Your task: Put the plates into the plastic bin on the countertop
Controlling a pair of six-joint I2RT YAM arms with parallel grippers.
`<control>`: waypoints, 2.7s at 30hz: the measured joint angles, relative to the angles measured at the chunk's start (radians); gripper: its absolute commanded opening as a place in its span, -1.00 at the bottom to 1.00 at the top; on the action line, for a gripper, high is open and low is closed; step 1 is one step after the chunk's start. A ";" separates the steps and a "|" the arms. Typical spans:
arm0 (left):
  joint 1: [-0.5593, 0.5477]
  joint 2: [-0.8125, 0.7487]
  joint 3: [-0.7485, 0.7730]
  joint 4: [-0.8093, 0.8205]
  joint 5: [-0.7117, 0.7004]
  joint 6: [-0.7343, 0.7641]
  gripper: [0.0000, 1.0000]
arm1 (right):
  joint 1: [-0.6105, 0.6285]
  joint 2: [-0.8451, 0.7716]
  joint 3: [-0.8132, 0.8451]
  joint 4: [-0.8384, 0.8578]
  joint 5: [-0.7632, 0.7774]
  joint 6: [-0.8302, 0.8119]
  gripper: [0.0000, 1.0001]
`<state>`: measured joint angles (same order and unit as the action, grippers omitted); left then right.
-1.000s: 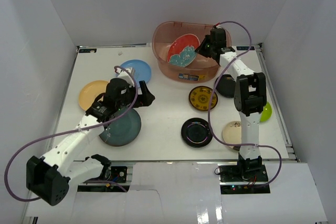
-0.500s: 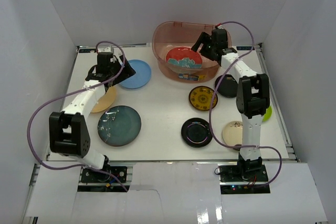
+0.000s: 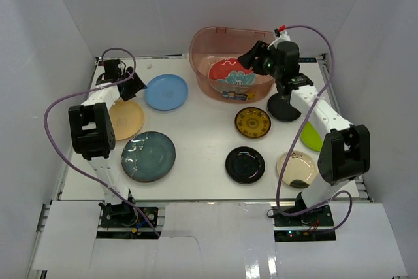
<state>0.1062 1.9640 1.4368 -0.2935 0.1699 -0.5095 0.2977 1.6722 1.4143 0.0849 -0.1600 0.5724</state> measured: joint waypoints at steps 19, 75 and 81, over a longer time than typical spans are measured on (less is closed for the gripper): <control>-0.001 0.244 0.197 -0.029 0.121 0.072 -0.19 | 0.462 -0.088 -0.322 0.156 -0.021 -0.007 0.07; -0.303 -0.816 -0.319 0.171 0.011 -0.205 -1.00 | 0.712 1.020 0.785 0.058 0.213 0.315 -0.85; -0.305 -0.816 -0.285 0.127 0.003 -0.180 -1.00 | 0.695 0.957 0.669 0.128 0.223 0.363 -0.84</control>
<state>-0.1986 1.1484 1.1515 -0.1661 0.1730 -0.6891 0.9932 2.6289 2.0834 0.2131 0.0631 0.9356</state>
